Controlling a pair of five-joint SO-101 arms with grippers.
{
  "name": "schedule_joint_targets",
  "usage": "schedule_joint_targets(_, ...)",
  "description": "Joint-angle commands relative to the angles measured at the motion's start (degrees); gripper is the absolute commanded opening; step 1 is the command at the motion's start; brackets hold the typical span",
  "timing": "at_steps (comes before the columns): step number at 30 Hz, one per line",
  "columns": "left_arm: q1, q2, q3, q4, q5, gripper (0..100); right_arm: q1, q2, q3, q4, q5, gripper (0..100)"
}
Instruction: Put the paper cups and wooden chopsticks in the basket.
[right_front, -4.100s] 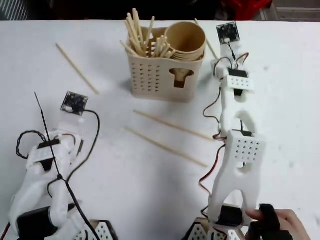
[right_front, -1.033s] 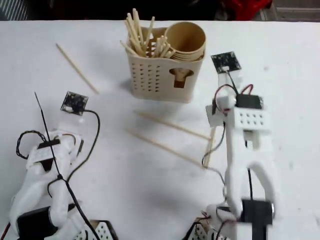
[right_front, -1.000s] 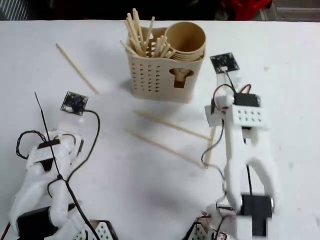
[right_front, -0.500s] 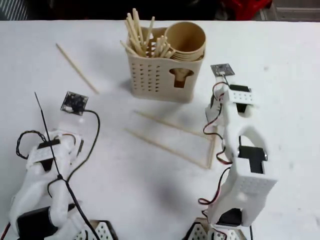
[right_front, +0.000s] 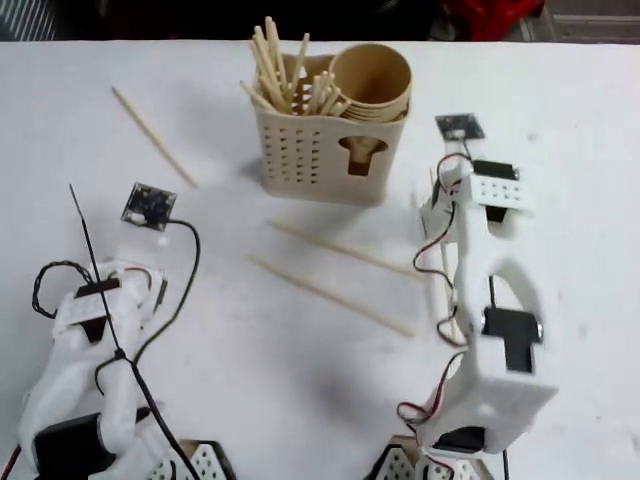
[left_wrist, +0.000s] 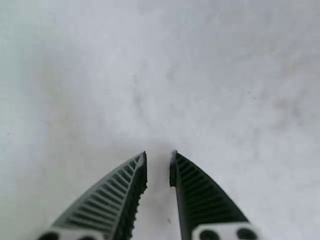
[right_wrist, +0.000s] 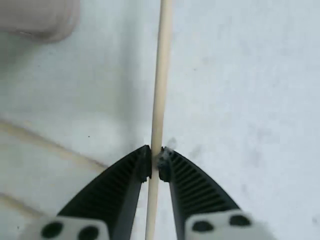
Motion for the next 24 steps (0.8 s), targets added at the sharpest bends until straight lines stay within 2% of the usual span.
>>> schedule_joint_targets(1, 1.01, -1.80, -0.35, -0.88, -0.62, 10, 0.04, -14.64, -1.85, 4.88, -0.62, 1.7)
schedule_joint_targets(8, 1.01, -1.80, -0.35, -0.88, -0.62, 10, -1.89, -36.18, -2.02, 6.90, -0.70, 1.7)
schedule_joint_targets(13, 1.01, -1.80, -0.35, -0.79, -0.62, 10, -9.63, -46.20, -2.81, 2.07, -4.31, 1.7)
schedule_joint_targets(19, 1.01, -1.80, -0.35, -0.79, -0.62, 10, -20.00, -43.65, -9.67, -7.52, -8.53, 1.7)
schedule_joint_targets(24, 1.01, -1.80, -0.35, -0.79, -0.62, 10, -26.07, -37.14, -15.65, -22.29, -10.29, 1.7)
